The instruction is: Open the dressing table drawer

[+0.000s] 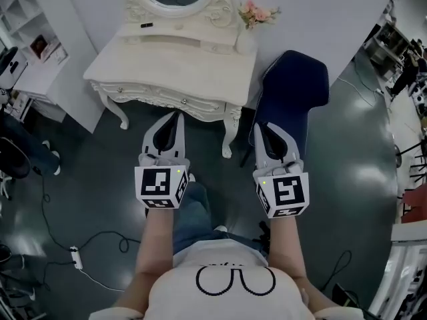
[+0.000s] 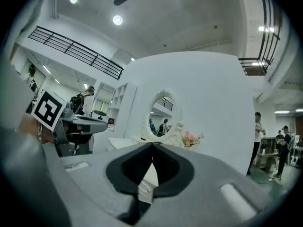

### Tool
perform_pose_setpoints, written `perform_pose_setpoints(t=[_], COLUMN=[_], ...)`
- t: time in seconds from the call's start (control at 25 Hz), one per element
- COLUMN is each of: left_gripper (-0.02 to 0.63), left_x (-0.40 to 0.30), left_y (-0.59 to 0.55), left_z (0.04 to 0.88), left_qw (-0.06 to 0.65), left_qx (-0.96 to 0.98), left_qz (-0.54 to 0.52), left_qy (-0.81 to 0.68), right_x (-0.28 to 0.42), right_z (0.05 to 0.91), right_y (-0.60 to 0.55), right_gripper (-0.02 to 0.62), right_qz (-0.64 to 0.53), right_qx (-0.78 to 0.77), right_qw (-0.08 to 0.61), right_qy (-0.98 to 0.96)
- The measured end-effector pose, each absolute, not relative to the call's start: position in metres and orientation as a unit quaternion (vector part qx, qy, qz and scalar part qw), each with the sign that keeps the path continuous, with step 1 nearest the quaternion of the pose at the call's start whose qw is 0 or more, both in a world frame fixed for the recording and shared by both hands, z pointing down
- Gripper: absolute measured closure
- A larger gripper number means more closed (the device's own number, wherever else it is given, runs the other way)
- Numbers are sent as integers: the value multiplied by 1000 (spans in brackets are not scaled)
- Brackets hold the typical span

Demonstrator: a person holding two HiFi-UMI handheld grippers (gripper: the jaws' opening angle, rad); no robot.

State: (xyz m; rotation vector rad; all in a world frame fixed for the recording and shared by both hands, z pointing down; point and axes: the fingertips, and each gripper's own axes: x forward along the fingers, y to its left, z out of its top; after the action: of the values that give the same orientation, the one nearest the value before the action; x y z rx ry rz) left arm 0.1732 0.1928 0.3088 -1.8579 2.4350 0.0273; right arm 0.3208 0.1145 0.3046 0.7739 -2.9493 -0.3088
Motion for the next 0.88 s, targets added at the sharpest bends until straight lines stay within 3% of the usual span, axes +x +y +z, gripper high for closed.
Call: perform_pose_setpoints(t=[0.4,0.88], left_gripper=[607,607], left_x=[80,-80], left_y=[123,4], left_z=[315,322], left_qw=[25,1], left_qx=[-602,-627], left_qz=[15,13], left_qy=[798,779], right_x=[234,83], right_z=[316,326], right_y=[44,-79], right_gripper=[600,600], right_qz=[-89,-76], right_qx=[252,288], right_qw=[61,99], right_qy=[-962,-950])
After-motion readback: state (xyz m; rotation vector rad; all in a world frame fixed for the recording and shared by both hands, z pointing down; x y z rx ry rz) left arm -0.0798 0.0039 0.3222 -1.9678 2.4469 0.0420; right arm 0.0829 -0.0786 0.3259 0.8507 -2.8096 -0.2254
